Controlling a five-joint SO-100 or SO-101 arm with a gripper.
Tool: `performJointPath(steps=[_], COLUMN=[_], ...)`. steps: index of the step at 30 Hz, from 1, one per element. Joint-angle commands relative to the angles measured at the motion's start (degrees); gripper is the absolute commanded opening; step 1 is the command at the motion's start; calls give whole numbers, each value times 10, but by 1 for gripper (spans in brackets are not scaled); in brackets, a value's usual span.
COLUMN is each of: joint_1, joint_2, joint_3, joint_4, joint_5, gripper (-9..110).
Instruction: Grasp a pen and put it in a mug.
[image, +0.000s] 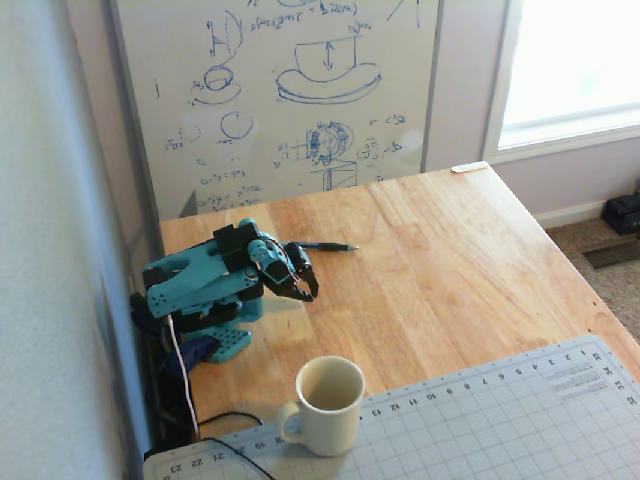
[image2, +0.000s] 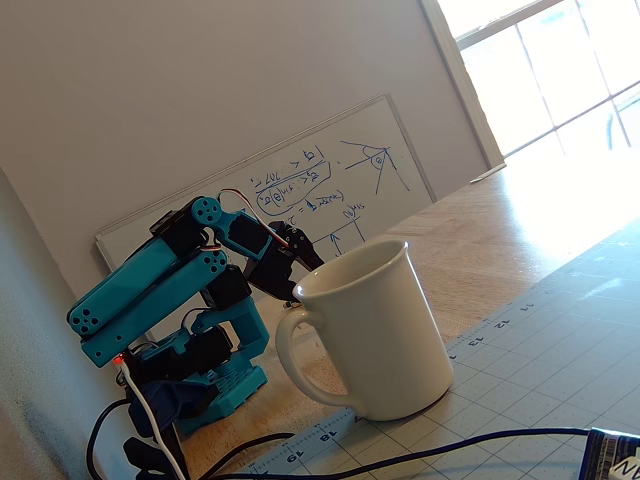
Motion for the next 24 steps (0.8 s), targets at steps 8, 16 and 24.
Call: performJointPath(steps=[8,16,24], joint_1=[-4,-4,-5], joint_2=[15,16,12], joint_3=[-6,-6,-19], joint_4=[2,1,-8], joint_5=[4,5,55], gripper=[1,1,1])
